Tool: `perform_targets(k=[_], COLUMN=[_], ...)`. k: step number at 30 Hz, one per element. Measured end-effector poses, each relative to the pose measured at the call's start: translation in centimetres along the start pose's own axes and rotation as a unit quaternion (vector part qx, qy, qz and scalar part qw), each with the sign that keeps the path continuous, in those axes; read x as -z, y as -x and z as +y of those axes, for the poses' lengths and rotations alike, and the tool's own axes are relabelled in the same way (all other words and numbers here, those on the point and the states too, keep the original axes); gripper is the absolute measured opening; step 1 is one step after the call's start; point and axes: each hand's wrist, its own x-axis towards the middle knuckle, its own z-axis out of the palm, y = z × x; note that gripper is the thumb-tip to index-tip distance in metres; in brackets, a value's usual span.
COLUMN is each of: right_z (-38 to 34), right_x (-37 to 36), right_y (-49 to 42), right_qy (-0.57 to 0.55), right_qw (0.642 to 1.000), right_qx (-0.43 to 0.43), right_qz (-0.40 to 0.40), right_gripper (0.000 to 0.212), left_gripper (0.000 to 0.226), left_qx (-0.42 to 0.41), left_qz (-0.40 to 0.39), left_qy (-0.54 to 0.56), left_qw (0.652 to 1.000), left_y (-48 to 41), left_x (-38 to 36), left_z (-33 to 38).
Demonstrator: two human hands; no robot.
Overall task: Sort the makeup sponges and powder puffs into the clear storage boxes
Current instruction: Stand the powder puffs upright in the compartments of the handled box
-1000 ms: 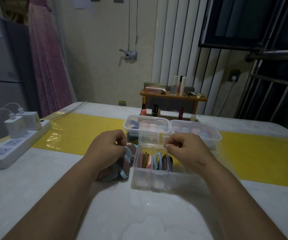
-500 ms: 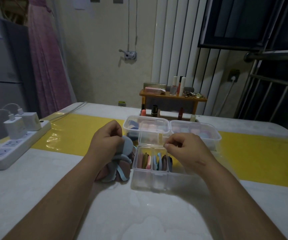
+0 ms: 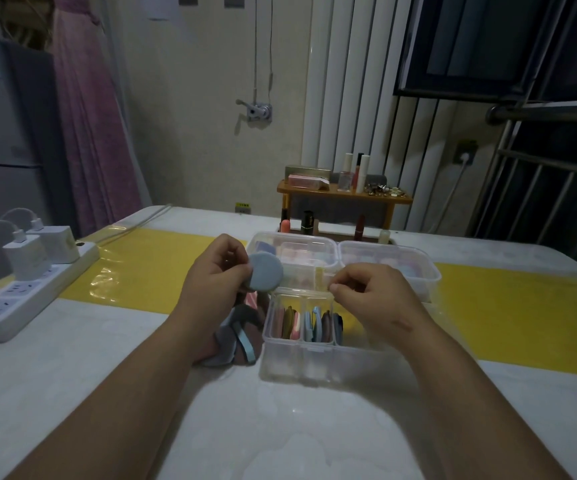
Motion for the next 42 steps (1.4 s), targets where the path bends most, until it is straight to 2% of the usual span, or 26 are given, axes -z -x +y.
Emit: perform_targets(k=[7, 15, 20, 24, 28, 31, 39, 42], right_z=[-0.7, -1.4, -1.4, -1.3, -1.1, -0.9, -0.2, 0.1], right_x=[0.0, -0.1, -0.4, -0.5, -0.1, 0.3, 1.0, 1.1], right_y=[0.2, 0.4, 0.2, 0.2, 0.2, 0.2, 0.0, -0.1], right_qy=[-0.022, -0.059, -0.054, -0.064, -0.091, -0.111, -0.084, -0.054], right_qw=[1.000, 0.998, 0.998, 0.996, 0.995, 0.992, 0.988, 0.990], right_qx=[0.013, 0.030, 0.024, 0.025, 0.029, 0.031, 0.009, 0.002], right_qz=[0.007, -0.020, -0.036, -0.050, 0.006, 0.053, 0.130, 0.127], right_gripper=[0.015, 0.019, 0.030, 0.027, 0.022, 0.021, 0.019, 0.020], left_gripper=[0.044, 0.019, 0.020, 0.023, 0.031, 0.033, 0.019, 0.017], left_qx=[-0.003, 0.004, 0.010, 0.005, -0.023, -0.017, 0.010, 0.012], left_qz=[-0.019, -0.040, -0.060, -0.081, -0.106, -0.089, -0.046, -0.040], left_qy=[0.012, 0.020, 0.017, 0.022, 0.010, 0.018, 0.033, 0.029], left_qw=[1.000, 0.999, 0.998, 0.996, 0.994, 0.996, 0.998, 0.999], left_y=[-0.2, 0.3, 0.5, 0.7, 0.6, 0.4, 0.1, 0.0], left_x=[-0.2, -0.6, -0.6, -0.8, -0.6, -0.4, -0.3, -0.2], left_z=[0.0, 0.2, 0.4, 0.4, 0.0, -0.1, -0.2, -0.3])
